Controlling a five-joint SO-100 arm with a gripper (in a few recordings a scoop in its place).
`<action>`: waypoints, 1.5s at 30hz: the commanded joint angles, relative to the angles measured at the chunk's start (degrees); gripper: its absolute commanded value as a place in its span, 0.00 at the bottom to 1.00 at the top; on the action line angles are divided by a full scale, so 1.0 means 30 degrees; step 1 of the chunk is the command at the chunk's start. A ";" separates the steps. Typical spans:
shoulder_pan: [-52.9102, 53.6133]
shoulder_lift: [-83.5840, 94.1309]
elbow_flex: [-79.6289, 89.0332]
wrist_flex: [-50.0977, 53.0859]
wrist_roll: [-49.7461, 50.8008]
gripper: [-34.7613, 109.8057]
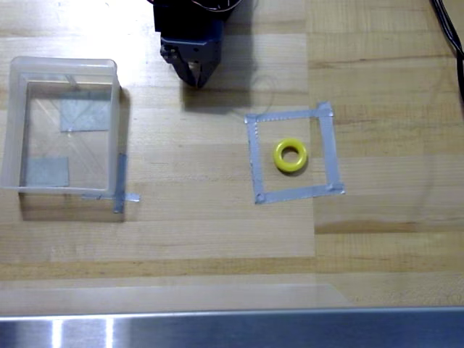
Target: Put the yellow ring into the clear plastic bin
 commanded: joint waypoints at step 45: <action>-0.1641 -0.5039 -0.5479 0.0703 0.5068 0.25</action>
